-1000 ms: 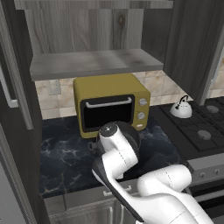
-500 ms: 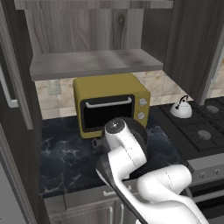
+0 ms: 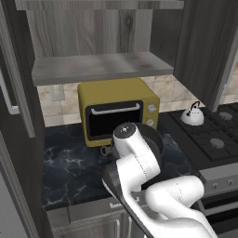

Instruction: Pick the kettle from the cabinet and place it on a stove burner. Then pick the pot from the counter and place it on another stove burner. Finally, turn both burners on.

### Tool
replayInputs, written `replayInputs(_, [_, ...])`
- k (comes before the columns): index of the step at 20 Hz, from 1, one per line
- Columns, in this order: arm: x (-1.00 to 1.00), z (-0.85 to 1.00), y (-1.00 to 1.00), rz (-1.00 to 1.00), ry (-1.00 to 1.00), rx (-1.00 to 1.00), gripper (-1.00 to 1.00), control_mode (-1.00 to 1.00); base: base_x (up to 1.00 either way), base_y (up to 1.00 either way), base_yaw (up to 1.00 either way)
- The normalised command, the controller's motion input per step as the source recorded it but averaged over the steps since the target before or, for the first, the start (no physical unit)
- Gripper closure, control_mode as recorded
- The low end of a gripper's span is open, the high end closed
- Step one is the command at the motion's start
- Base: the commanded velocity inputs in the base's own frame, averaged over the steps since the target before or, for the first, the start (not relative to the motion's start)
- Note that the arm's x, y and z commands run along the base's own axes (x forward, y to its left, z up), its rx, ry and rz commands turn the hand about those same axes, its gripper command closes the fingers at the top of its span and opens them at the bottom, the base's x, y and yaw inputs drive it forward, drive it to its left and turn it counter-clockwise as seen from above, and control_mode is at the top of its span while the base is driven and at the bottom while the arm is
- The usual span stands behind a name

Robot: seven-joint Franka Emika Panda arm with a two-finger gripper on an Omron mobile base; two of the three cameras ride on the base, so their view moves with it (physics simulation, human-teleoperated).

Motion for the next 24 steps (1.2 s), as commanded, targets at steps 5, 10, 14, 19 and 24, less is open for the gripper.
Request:
replayInputs(5, [-0.36,0.09,0.0,-0.05,-0.02,0.0,1.0,-1.0,0.0,0.0,0.0])
replayInputs(10, [-0.41,0.03,0.0,-0.04,-0.02,0.0,1.0,-1.0,0.0,0.0,0.0])
replayInputs(14, [-0.04,0.0,0.0,0.0,0.0,0.0,1.0,-1.0,0.0,0.0,0.0])
replayInputs(19, [-0.1,0.0,0.0,0.0,-0.02,0.0,1.0,1.0,-0.1,0.0,-0.01])
replayInputs(24, [0.0,0.0,0.0,0.0,0.0,0.0,1.0,1.0,-0.6,0.0,-0.07])
